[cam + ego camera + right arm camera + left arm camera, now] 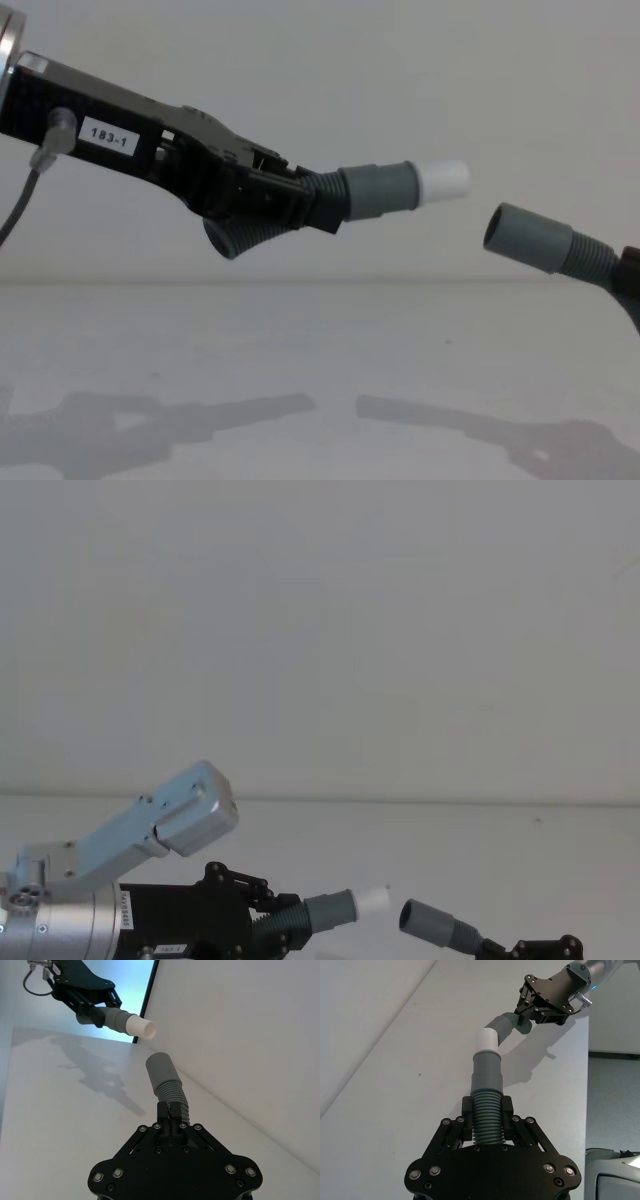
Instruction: Use both hands to pick up one end of the pipe from the table, align the ends, and insert them.
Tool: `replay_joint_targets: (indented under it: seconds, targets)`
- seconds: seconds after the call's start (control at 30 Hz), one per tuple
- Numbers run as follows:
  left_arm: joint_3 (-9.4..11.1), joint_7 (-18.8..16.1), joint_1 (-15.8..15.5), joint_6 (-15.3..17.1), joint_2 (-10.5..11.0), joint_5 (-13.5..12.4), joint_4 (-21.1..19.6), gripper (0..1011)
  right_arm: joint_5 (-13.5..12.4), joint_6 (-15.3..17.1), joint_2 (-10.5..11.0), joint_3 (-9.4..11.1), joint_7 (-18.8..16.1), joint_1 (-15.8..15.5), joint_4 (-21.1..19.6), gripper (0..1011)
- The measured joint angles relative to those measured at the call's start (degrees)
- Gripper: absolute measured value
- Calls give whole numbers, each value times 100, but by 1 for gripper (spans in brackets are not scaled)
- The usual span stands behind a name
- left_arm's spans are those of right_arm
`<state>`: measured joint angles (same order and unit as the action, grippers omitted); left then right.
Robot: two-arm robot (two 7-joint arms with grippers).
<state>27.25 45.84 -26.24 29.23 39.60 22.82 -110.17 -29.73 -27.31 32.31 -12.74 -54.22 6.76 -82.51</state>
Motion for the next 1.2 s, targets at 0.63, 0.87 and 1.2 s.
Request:
replay_joint_targets:
  seconds: [0.63,0.87,1.2]
  targets:
    - [159,116,-178,68,36,107,132,294,-92,-46,87,-91,-131,-10,-34,16]
    - [224,159,-255,164,66,155,151,294,-104,-49,97,-103,-144,-13,-38,16]
    - [319,263,-394,309,112,219,196,294,-111,-57,103,-110,-158,-14,-44,16]
